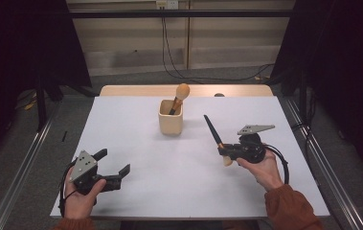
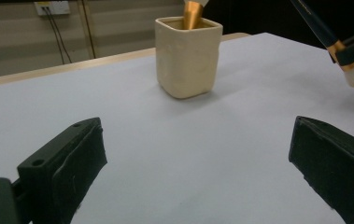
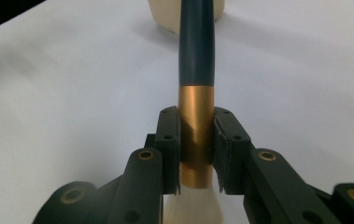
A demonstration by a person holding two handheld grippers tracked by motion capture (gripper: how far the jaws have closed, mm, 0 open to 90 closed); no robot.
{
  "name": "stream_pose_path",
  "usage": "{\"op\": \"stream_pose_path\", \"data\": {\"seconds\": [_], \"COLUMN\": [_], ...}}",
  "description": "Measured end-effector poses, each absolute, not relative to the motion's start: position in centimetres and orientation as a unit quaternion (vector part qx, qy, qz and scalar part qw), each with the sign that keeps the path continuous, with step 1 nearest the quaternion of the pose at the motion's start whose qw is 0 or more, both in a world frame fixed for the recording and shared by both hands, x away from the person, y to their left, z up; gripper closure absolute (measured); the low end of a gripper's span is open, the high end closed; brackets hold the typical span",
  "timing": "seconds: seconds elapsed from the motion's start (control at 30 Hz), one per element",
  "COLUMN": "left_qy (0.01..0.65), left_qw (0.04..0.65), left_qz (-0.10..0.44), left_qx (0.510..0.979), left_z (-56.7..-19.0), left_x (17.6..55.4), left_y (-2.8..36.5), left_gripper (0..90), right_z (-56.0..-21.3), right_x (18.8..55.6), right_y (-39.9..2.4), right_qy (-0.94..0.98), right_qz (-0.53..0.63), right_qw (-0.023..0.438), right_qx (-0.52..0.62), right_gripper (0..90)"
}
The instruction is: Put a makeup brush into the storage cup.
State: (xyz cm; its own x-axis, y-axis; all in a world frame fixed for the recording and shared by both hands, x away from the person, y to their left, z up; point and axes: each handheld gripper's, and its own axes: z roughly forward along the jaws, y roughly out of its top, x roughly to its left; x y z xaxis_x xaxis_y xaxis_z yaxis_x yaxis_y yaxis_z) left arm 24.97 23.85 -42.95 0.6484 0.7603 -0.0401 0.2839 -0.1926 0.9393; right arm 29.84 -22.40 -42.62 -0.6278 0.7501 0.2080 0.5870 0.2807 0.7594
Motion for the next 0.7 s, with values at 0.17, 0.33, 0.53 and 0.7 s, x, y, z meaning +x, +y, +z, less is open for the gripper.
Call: {"op": "stream_pose_path", "data": {"seconds": [0.17, 0.33, 0.53, 0.7], "left_qy": [0.336, 0.330, 0.296, 0.275], "left_qw": [0.532, 0.528, 0.520, 0.516], "left_qz": [0.221, 0.213, 0.205, 0.183], "left_qx": [0.745, 0.753, 0.774, 0.790], "left_z": [-42.5, -42.1, -41.2, -41.0], "left_x": [25.1, 25.8, 26.5, 26.8], "left_y": [23.4, 22.8, 21.8, 20.9], "left_gripper": [3.4, 3.4, 3.4, 3.4], "right_z": [-42.9, -42.8, -42.4, -42.1], "right_x": [29.7, 29.7, 29.5, 29.3], "right_y": [-21.9, -21.6, -21.1, -20.5], "right_qy": [0.800, 0.813, 0.830, 0.848], "right_qz": [0.436, 0.436, 0.433, 0.425], "right_qw": [0.088, 0.076, 0.060, 0.046], "right_qx": [0.402, 0.378, 0.347, 0.313], "right_gripper": [74.4, 74.4, 74.3, 74.3]}}
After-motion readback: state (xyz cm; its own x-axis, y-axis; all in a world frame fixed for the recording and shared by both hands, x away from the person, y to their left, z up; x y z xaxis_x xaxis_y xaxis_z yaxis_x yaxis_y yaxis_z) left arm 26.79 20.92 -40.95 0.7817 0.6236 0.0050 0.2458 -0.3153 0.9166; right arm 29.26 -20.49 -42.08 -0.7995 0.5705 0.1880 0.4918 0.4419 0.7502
